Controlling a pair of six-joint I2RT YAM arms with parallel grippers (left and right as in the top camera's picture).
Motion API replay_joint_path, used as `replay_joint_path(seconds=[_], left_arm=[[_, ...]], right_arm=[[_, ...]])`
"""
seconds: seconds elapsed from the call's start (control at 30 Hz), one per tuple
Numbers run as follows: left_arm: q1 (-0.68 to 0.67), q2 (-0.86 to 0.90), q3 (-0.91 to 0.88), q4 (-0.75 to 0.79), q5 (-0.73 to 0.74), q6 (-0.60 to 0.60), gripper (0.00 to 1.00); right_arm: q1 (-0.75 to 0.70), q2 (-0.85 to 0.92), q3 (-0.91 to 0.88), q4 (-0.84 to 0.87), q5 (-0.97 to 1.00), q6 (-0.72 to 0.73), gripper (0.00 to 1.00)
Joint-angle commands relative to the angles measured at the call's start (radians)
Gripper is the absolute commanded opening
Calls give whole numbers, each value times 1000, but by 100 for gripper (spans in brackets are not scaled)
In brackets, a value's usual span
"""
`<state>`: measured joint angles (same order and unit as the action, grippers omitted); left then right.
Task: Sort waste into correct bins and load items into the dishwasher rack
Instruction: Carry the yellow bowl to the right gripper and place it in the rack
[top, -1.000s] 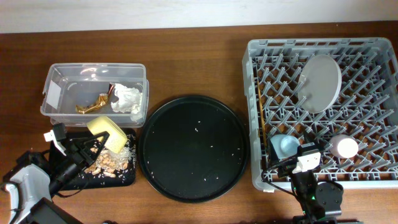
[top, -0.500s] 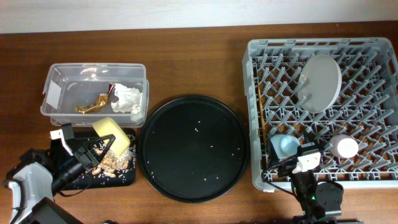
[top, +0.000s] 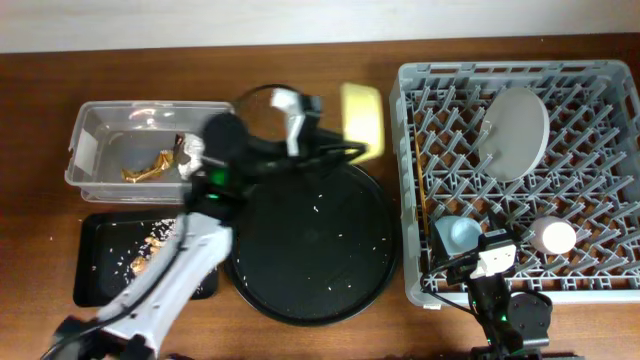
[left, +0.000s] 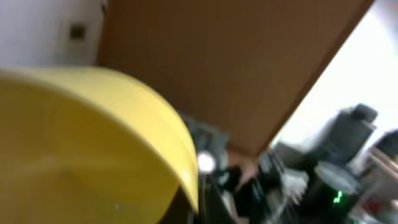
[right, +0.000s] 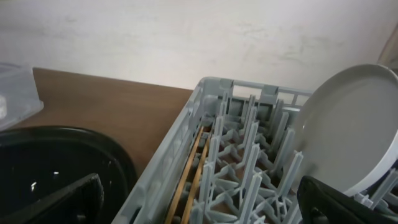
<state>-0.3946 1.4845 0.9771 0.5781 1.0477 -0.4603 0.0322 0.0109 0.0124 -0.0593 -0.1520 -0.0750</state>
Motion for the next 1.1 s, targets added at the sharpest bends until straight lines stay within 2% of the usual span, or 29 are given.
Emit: replay_joint_path(seconds=[0.0, 0.07, 0.13, 0.23, 0.3, 0.5, 0.7, 0.83, 0.87, 0.9, 0.93, 0.97, 1.03, 1.07], left_arm=[[-154, 206, 33, 287, -269, -491, 0], [-223, 378, 142, 377, -271, -577, 0], [-262, 533, 308, 378, -267, -601, 0], [-270, 656, 450, 361, -267, -602, 0], [-270, 727, 489, 344, -316, -669, 0], [-274, 823, 490, 354, -296, -690, 0], [-310, 823, 494, 356, -243, -616, 0], [-294, 823, 494, 266, -232, -574, 2], [-274, 823, 494, 266, -231, -575, 9], [-237, 823, 494, 266, -228, -604, 26], [-204, 823, 494, 271, -217, -644, 70], [-177, 823, 494, 285, -197, -671, 99], [-112, 823, 494, 317, -74, -715, 99], [-90, 822, 494, 381, -15, -724, 99]], right_arm=[[-6, -6, -7, -3, -2, 4, 98], [-6, -6, -7, -3, -2, 4, 98], [-6, -6, -7, -3, -2, 4, 98], [-6, -6, -7, -3, -2, 4, 98], [-6, -6, -7, -3, -2, 4, 98], [-6, -6, -7, -3, -2, 4, 98], [-6, -6, -7, -3, -2, 4, 98], [-6, -6, -7, -3, -2, 4, 98], [-6, -6, -7, -3, -2, 4, 98], [-6, -6, -7, -3, -2, 4, 98], [-6, -6, -7, -3, -2, 4, 98], [-6, -6, -7, -3, -2, 4, 98], [-6, -6, -7, -3, -2, 4, 98], [-6, -6, -7, -3, -2, 4, 98]])
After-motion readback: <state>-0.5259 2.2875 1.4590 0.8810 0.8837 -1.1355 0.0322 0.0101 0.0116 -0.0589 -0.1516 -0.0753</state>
